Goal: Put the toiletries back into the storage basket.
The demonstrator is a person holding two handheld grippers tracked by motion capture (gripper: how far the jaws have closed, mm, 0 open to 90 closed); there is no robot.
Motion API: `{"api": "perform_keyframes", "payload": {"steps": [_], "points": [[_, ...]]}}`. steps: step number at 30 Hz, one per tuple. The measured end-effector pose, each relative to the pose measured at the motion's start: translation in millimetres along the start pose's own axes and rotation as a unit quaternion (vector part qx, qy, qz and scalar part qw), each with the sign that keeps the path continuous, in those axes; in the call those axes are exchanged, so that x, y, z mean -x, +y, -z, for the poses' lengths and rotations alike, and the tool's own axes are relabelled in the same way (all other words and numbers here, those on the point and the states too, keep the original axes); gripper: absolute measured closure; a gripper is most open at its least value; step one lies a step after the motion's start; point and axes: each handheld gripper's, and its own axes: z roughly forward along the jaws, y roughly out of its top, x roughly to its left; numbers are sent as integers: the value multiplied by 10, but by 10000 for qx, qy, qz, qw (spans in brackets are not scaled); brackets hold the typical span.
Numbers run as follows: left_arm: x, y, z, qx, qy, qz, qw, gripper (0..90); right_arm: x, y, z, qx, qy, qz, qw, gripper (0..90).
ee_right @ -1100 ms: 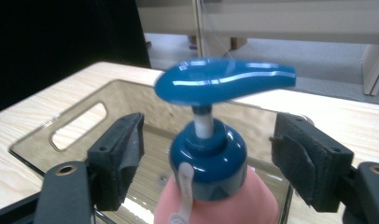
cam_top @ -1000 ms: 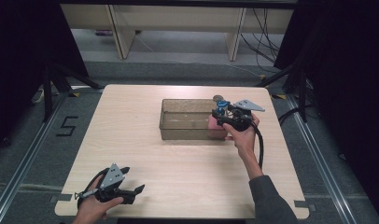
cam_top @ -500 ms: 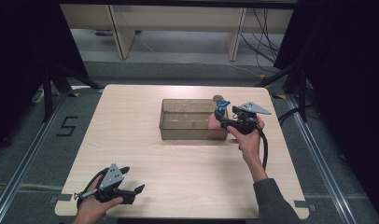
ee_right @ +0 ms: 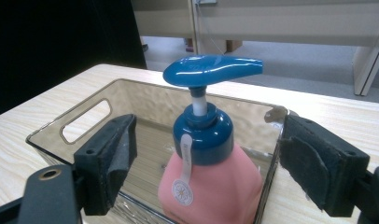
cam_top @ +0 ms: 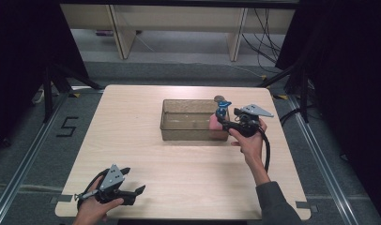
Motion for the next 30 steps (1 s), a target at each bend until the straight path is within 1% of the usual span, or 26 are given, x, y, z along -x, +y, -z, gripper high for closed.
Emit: {"api": "perform_keyframes", "payload": {"steps": [1, 5, 6, 7, 8, 9, 11, 12, 14, 15, 16, 17, 18, 20, 21, 22, 23, 24, 25, 26, 27, 28, 29, 30], "points": [[0, 0, 0, -2, 1, 0, 10000, 148, 1, -6, 3, 43, 29, -24, 10000, 203], [0, -1, 0, 1, 1, 2, 10000, 148, -6, -3, 29, -38, 10, -54, 10000, 200], [-2, 0, 0, 1, -2, 4, 10000, 148, 6, -3, 34, -10, -52, 89, 9999, 200], [-1, 0, 0, 1, -2, 7, 10000, 148, 4, -9, 24, 94, 17, 79, 9999, 200], [1, 0, 0, 2, -3, -2, 10000, 148, -16, -14, 28, 62, 45, -48, 10000, 200], [1, 1, 1, -2, -6, -15, 10000, 148, -27, -14, 40, 18, 42, -90, 9999, 200], [0, 0, 0, 2, -7, -5, 10000, 148, -29, -20, 41, 28, 49, 19, 10000, 200], [-1, 0, -1, 1, -3, 10, 10000, 148, -34, -20, 47, -1, 50, 18, 10000, 200], [3, -2, -5, 14, -11, 48, 10000, 147, -43, -23, 55, 43, 64, -10, 10000, 200], [3, -3, -6, 9, -13, 36, 10000, 148, -68, -24, 68, 1, 71, -176, 9998, 200], [3, -2, -5, 10, -13, 34, 10000, 148, -49, -27, 66, 65, 77, 1, 9999, 200], [-1, 0, -1, 4, -9, 20, 10000, 148, -58, -20, 84, -40, 68, -30, 10000, 200], [-2, 2, 0, 6, -6, 21, 10000, 148, -64, -26, 77, 8, 135, -85, 9999, 200], [-3, 2, 2, 7, -6, 1, 10000, 147, -57, -34, 86, 56, 88, 25, 9999, 200], [-3, 2, 4, 29, -4, 1, 10000, 148, -70, -39, 90, 39, 116, -64, 9999, 200], [-9, 4, 9, 6, 25, -29, 10000, 148, -79, -41, 97, 42, 103, -60, 9999, 200], [1, 4, 4, 54, 11, 39, 10000, 147, -77, -35, 107, 2, 116, -24, 9999, 201], [-3, 3, 5, 30, -2, 6, 10000, 148, -88, -40, 115, -21, 118, -92, 9999, 201], [-3, 2, 4, 35, -20, 3, 10000, 148, -84, -50, 109, 35, 141, -41, 9999, 201], [-1, 1, 1, 45, -21, 6, 10000, 147, -89, -57, 111, 47, 133, -29, 9999, 201], [-3, 2, 2, 35, -19, 4, 10000, 147, -91, -60, 115, 49, 104, 45, 9999, 201], [-4, 4, 2, 31, -12, -1, 10000, 148, -99, -63, 119, 16, 137, -7, 9999, 201], [0, 4, 1, 35, -16, 8, 10000, 148, -103, -64, 129, -31, 125, -10, 9999, 200], [-2, 4, 4, 17, -5, -18, 10000, 148, -125, -69, 138, -6, 178, -137, 9997, 200]]}}
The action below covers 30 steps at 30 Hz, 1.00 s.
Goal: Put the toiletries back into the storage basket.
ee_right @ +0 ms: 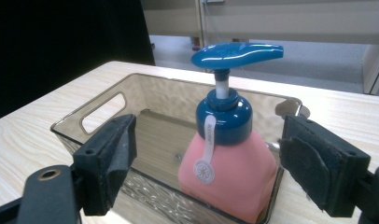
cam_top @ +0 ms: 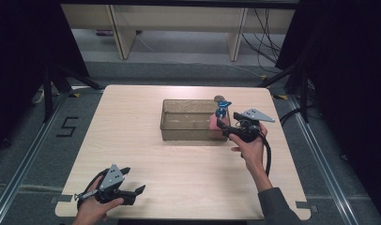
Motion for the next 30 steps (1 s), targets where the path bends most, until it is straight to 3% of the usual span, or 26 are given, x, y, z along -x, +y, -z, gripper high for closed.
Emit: {"api": "perform_keyframes", "payload": {"steps": [1, 3, 6, 11, 14, 15, 17, 20, 21, 23, 25, 26, 28, 30], "points": [[-4, -1, 1, 2, -5, -9, 10000, 148, 18, 1, 0, 26, -34, 142, 9999, 200], [2, 1, -1, 44, 13, 55, 10000, 147, 2, 5, 16, 2, -1, 73, 10000, 199], [-1, 0, 5, -11, 19, 3, 10000, 148, 0, 17, 45, -14, -70, 224, 9997, 197], [5, -3, -4, 20, -13, 16, 10000, 148, -49, 5, 69, 35, 9, 38, 10000, 196], [2, 3, 3, 17, 4, 30, 10000, 148, -39, -3, 82, 7, -18, 215, 9998, 194], [-1, 2, 5, -6, 13, 0, 10000, 147, -68, -17, 79, 3, 33, 14, 10000, 193], [7, 4, 8, -13, 5, 28, 10000, 148, -54, -22, 85, 2, 19, 161, 9999, 193], [7, 4, 7, -1, -4, 30, 10000, 148, -59, -39, 90, 39, 64, 102, 9999, 193], [6, 2, 5, 14, -17, 29, 10000, 147, -49, -38, 100, 47, 1, 232, 9997, 193], [3, 4, 7, 0, 1, 29, 10000, 148, -79, -44, 116, -4, 57, 28, 10000, 193], [9, 4, 7, -17, 7, 26, 10000, 148, -51, -49, 130, -9, -5, 234, 9997, 194], [12, 3, 5, -3, -2, 26, 10000, 148, -78, -62, 132, 6, 59, 33, 10000, 194], [9, 2, -2, 64, -44, 51, 10000, 148, -60, -67, 131, 27, 104, 109, 9999, 194], [11, 0, -3, 73, -30, 61, 9999, 148, -66, -75, 151, 5, 105, 3, 9999, 194]]}}
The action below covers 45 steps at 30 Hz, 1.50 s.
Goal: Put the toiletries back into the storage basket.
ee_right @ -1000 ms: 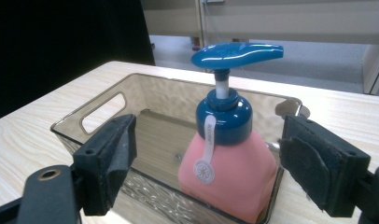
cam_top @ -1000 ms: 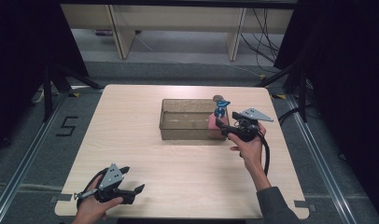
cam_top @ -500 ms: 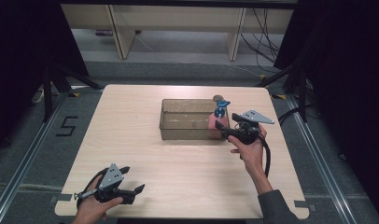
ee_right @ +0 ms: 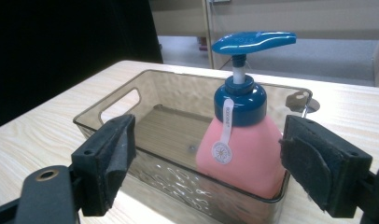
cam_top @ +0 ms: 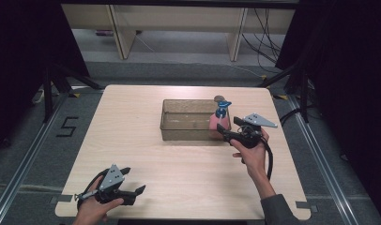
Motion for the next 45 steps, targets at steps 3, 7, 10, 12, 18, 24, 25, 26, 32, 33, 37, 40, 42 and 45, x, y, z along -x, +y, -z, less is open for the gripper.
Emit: {"api": "perform_keyframes", "payload": {"steps": [3, 7, 10, 12, 18, 24, 25, 26, 32, 33, 37, 40, 42, 45], "points": [[-10, -2, -2, -40, -7, -25, 10000, 148, -27, -9, 25, -62, -13, -111, 9999, 194], [-10, -4, -2, -47, 20, -75, 10000, 148, 3, -33, 26, 21, 17, 57, 10000, 194], [-3, 1, 5, -52, 29, -25, 10000, 148, -21, -46, 48, 11, 8, -1, 10000, 194], [-4, 1, 7, -60, 31, -33, 10000, 148, -17, -52, 53, 50, 13, 145, 9999, 194], [-6, 0, 1, -21, 6, -28, 10000, 148, -72, -88, 70, -1, 146, 90, 9999, 194], [-2, 2, 5, -46, 31, -28, 10000, 148, -99, -121, 106, 16, 181, 130, 9998, 194], [3, 1, 3, -25, 21, -12, 10000, 148, -133, -133, 116, -38, 213, -94, 9997, 193], [0, 0, 1, -14, 6, -18, 10000, 148, -115, -134, 120, -18, 216, 34, 9998, 193], [-4, 2, 7, -82, 49, -55, 9999, 148, -128, -160, 160, -17, 218, 22, 9998, 193], [-9, 0, 0, -58, 28, -62, 10000, 148, -130, -163, 164, -31, 261, 12, 9997, 193], [-9, -3, -4, -37, 42, -63, 10000, 148, -137, -183, 187, -15, 217, 115, 9997, 193], [-3, -2, 0, -56, 27, -41, 10000, 147, -156, -198, 209, -60, 241, 46, 9997, 194], [-6, -3, -5, -43, 22, -37, 10000, 148, -168, -213, 215, -72, 251, 69, 9996, 194], [-3, -2, -2, -58, 26, -44, 10000, 148, -182, -238, 223, -51, 281, 87, 9996, 193]]}}
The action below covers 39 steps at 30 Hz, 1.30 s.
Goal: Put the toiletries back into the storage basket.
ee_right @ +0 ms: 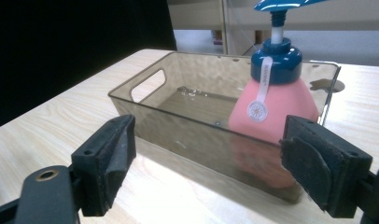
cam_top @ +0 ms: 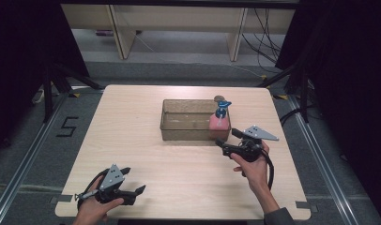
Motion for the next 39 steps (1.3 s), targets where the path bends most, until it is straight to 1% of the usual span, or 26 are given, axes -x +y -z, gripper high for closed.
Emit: {"api": "perform_keyframes", "payload": {"steps": [1, 2, 3, 4, 6, 8, 9, 11, 12, 13, 16, 17, 18, 21, 22, 24, 25, 26, 27, 28, 31, 33, 34, 35, 38, 39], "points": [[0, -1, 1, -5, 0, -3, 10000, 148, -8, -8, 5, -22, 10, 3, 10000, 193], [-2, 0, 0, 7, 4, 5, 10000, 148, -48, -12, 23, -129, 26, -221, 9997, 194], [-2, 0, 0, 10, 10, 17, 10000, 147, -28, -16, 23, -76, 29, -48, 10000, 194], [-2, 0, -1, 7, 9, 13, 10000, 148, -34, -25, 18, -40, 92, -85, 9999, 194], [-1, -1, -1, 0, -14, -11, 10000, 148, -63, -32, 42, -106, 6, -159, 9998, 192], [0, 1, -1, 1, 6, 4, 10000, 148, -50, -35, 48, -27, 37, 5, 10000, 192], [0, 0, -1, 1, 7, 3, 10000, 148, -84, -36, 67, -105, 42, -205, 9997, 192], [-2, -2, -2, 1, -13, -10, 10000, 148, -72, -45, 63, 27, 70, -63, 10000, 193], [-2, -1, -2, 3, -11, -1, 10000, 148, -68, -51, 65, 28, 91, -8, 10000, 194], [0, 1, -1, -3, 10, 5, 10000, 148, -82, -59, 69, 10, 109, -104, 9999, 193], [-1, -1, -2, 2, -12, -11, 10000, 148, -80, -65, 95, -65, 43, 20, 10000, 194], [-1, -1, -3, 5, -8, -1, 10000, 147, -107, -76, 99, -67, 84, -152, 9998, 194], [-2, -1, -3, 4, -6, 2, 10000, 148, -94, -79, 102, -54, 85, -52, 9999, 194], [-2, -1, -1, 0, -8, -10, 10000, 148, -97, -98, 110, 27, 126, -20, 9999, 200], [0, -1, -1, 3, 9, 0, 10000, 148, -121, -100, 130, -11, 114, -133, 9998, 203], [0, -1, -2, 0, -7, -14, 10000, 148, -107, -108, 138, 77, 97, 10, 9999, 203], [0, -1, -2, 1, -7, -15, 10000, 148, -122, -109, 152, 4, 133, -104, 9999, 203], [1, 0, -1, 1, 8, -10, 10000, 148, -112, -111, 159, 23, 60, 67, 10000, 203], [2, 1, 0, -5, 14, -8, 10000, 148, -125, -120, 158, 57, 163, -30, 9998, 202], [0, 0, -2, 0, -6, -11, 10000, 147, -122, -125, 158, 114, 108, 47, 9999, 200], [-2, -1, -4, -2, -6, -9, 10000, 148, -142, -140, 176, 76, 143, 13, 9999, 200], [1, -1, -4, 0, -4, -12, 10000, 148, -161, -149, 192, 13, 181, -110, 9998, 197], [2, -1, -3, 0, -5, -13, 10000, 148, -150, -152, 192, 73, 132, 13, 9999, 196], [1, -1, -3, -1, -4, -11, 10000, 148, -177, -162, 200, 34, 174, -160, 9997, 195], [1, 0, 0, -28, 4, -15, 10000, 148, -158, -169, 217, 43, 138, 38, 9999, 193], [2, 0, -1, -25, -1, -13, 10000, 148, -172, -171, 231, -8, 162, -54, 9999, 193]]}}
